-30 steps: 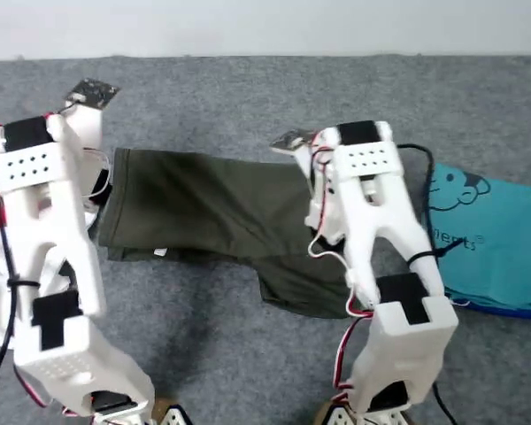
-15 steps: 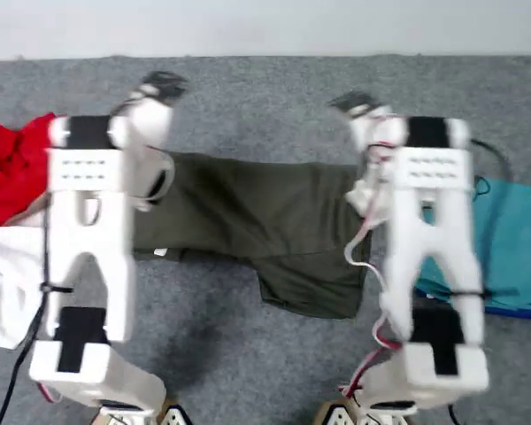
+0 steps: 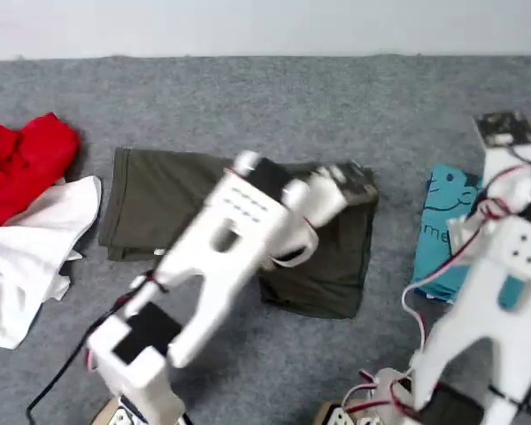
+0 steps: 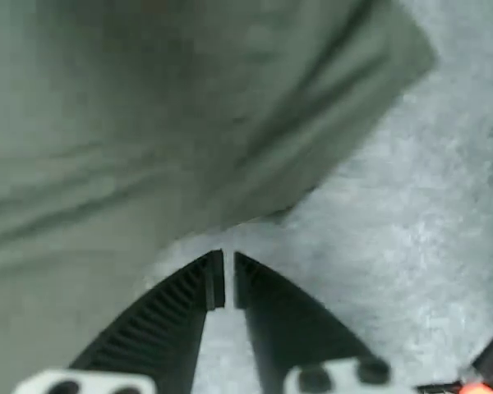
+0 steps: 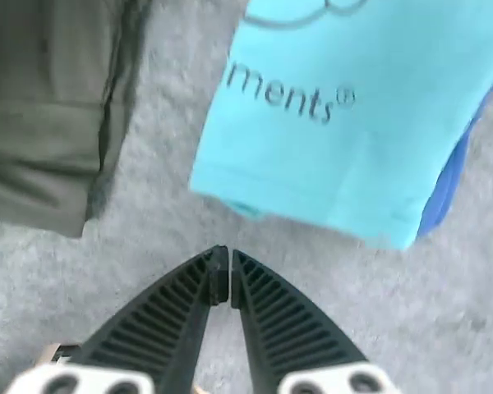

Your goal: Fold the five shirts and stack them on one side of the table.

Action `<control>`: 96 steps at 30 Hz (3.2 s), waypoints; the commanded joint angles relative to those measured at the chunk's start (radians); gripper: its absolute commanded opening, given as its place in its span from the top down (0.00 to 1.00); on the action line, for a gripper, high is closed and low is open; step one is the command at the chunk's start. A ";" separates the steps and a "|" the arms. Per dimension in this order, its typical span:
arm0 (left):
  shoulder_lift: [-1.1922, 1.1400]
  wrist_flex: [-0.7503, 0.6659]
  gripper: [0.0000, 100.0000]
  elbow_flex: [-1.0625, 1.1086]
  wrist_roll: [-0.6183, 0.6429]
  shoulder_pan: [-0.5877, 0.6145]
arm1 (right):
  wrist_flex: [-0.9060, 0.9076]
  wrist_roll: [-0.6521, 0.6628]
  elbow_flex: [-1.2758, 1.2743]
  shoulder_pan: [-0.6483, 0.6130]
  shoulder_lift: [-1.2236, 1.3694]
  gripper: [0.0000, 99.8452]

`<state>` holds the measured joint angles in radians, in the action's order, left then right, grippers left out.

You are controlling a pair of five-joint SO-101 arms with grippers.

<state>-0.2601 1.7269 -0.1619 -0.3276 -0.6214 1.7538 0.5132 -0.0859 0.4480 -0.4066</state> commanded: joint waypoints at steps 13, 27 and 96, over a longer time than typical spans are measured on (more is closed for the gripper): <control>-0.262 -0.167 0.83 0.001 0.029 -0.130 | 0.033 0.110 -0.183 0.156 -0.249 0.99; -0.362 -0.267 0.85 -0.012 0.129 -0.124 | 0.033 0.110 -0.183 0.156 -0.259 0.99; -0.176 -0.103 0.89 -0.331 -0.020 0.244 | 0.025 0.103 -0.184 0.154 -0.249 0.99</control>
<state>-0.4580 1.6088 -0.4810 -0.3383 -0.3805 1.7538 0.6145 -0.2746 0.5892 -0.6291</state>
